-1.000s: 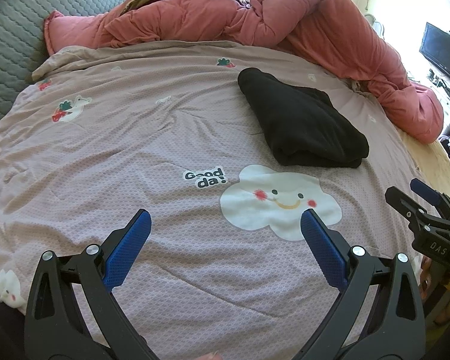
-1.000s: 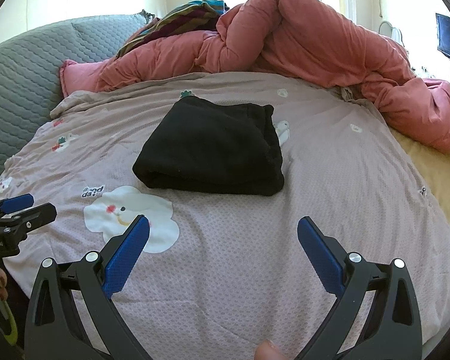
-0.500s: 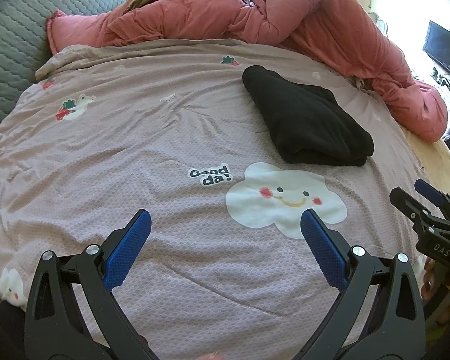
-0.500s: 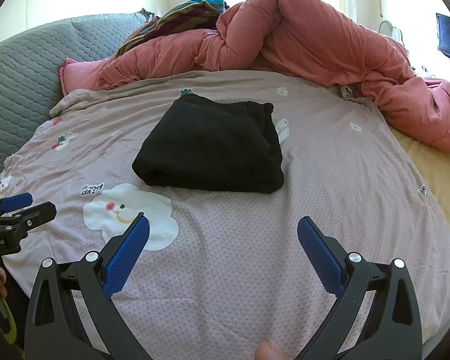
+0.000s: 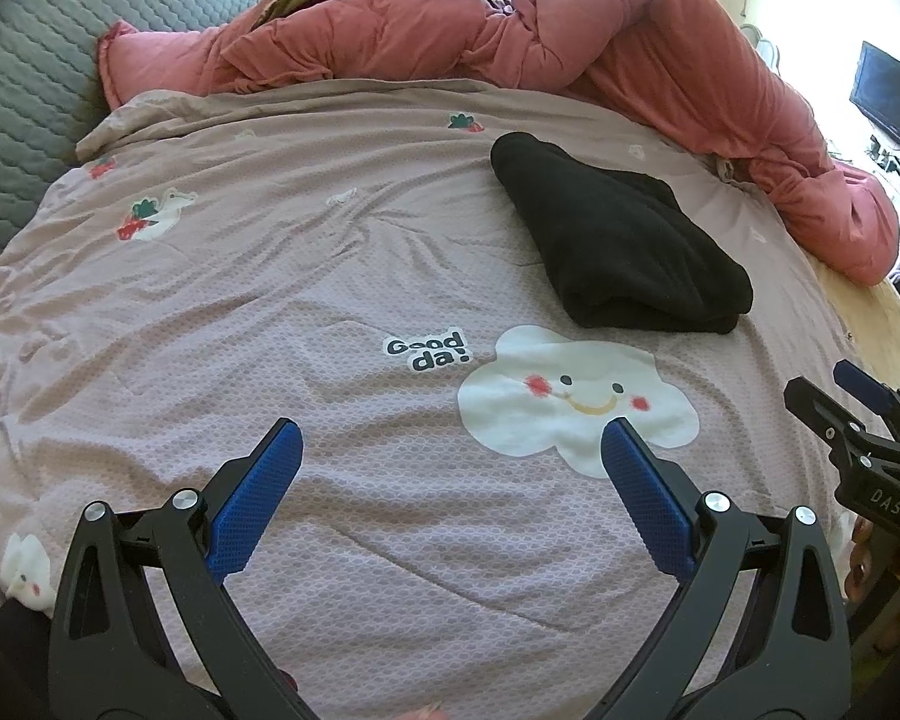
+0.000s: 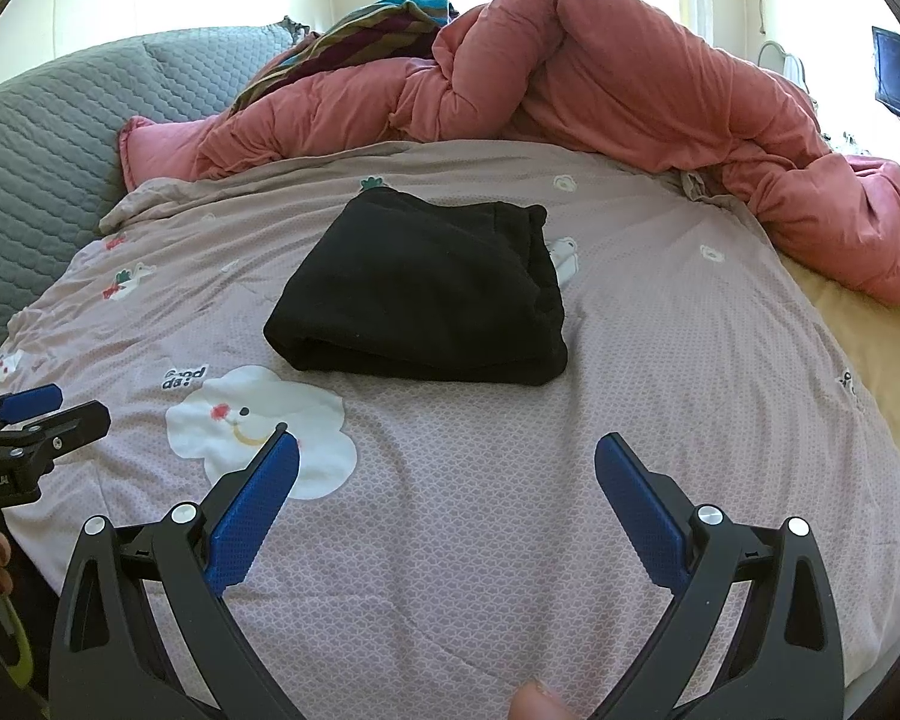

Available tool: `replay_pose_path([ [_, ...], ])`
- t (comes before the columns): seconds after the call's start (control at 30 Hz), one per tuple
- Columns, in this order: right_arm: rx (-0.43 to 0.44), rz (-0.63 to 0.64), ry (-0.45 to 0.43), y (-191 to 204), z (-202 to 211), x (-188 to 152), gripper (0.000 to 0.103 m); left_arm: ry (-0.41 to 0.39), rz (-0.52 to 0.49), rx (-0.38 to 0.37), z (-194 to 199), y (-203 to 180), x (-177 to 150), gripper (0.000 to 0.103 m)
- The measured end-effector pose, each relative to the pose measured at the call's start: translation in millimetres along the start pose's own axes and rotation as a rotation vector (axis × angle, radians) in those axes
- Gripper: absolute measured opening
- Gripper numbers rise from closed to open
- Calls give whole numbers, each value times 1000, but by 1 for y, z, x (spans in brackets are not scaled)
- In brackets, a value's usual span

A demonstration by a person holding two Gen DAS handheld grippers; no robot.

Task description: Fold small clothes

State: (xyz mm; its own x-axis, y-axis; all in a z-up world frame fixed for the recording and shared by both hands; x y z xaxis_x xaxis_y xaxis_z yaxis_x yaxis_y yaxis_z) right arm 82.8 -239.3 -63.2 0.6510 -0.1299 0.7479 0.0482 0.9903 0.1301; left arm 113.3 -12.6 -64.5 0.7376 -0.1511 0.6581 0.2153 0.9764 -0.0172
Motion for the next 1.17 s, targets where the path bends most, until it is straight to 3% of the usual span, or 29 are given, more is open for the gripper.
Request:
replay_pose_path([
  [0.4,-23,-26,-9,-10,1,1,98,15,5,4,-3,0,0,93],
  [0.6,-142,-113,-41,-54,11,6,98,48,18,29,-13,8,-1,93],
  [0.67,-217,-186,-53,-88,17,6,98,59,31,63,-17,18,-1,93],
  [0.83,-400,-443,-52,-189,42,-10,98,81,123,56,-28,54,-1,93],
  [1.0,-725,-742,-87,-331,112,-60,98,95,222,167,-35,141,12,93],
  [1.17,-1087,-853,-67,-423,189,-133,98,106,300,326,-34,248,17,93],
])
Point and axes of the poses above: each gripper's, at about its wrist camera, not at the fingertips, and z roughly against the way its jaws point, y to its left, x to its top, the point moved 10 cm from there along -z, roughly the way its jaws point, and after that the axes turned 7 degrees about -z, right-handed, at the moved point
